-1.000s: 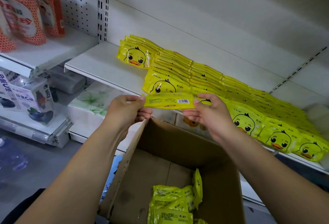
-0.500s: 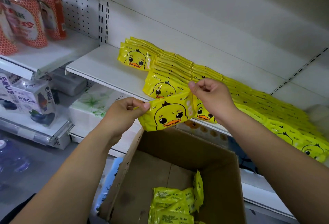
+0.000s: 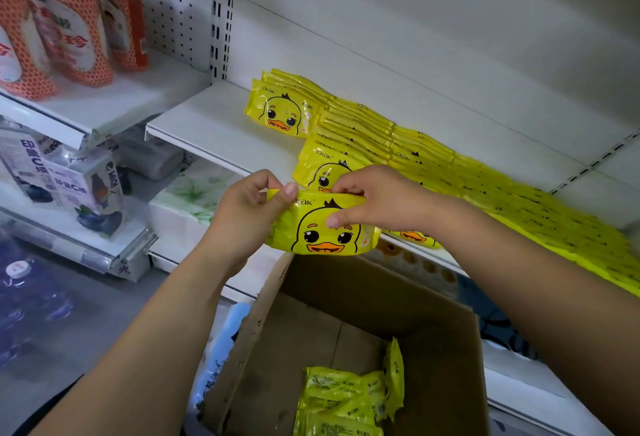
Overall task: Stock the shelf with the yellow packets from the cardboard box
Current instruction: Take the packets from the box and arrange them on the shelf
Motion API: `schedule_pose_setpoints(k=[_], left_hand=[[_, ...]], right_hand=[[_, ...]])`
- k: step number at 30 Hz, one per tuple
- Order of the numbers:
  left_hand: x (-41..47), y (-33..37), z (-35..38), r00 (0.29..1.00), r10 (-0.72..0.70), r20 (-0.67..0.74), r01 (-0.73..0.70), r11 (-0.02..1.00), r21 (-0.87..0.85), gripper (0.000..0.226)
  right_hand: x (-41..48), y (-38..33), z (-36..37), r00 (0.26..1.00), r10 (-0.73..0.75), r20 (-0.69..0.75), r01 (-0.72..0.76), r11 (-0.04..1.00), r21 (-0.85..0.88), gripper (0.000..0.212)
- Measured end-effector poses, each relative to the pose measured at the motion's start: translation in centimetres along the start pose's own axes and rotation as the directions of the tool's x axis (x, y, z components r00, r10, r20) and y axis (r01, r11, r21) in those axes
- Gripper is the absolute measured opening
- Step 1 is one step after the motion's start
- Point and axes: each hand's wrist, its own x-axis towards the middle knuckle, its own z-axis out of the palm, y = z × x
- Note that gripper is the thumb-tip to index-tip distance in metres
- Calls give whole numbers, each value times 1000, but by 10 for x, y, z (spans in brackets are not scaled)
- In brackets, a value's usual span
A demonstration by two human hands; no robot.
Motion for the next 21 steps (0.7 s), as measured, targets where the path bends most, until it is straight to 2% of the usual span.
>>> schedule_pose_setpoints(k=[4,6,8,10,14,18,21], left_hand=[[15,-3,-10,973,83,-213,-60,992,110,27],[24,-7,-21,919,127,-374,-63,982,178,24],[28,-10,-32,864,186,-468,-28,946,324,26],[28,-16,-40,860,207,-466,29,892,451,30],[38,-44,-55,903,244,-355,71,727,682,39],[55,-69,-64,923,281,-262,38,610,791,61],[67,-77,-63,944,273,-187,11,540,842,68]], right_hand=[[24,-6,-9,997,-44,-61,42,999,-33,36],[41,-7,-13,987,-72,-145,68,997,-38,31],[58,-6,-15,969,-105,-224,108,994,0,27],[79,-5,-15,960,-68,-272,102,989,111,35],[132,-2,-16,940,1,-342,94,961,260,46],[191,-2,-19,917,-6,-398,126,952,277,41],[234,2,-23,914,-23,-405,102,979,175,37]])
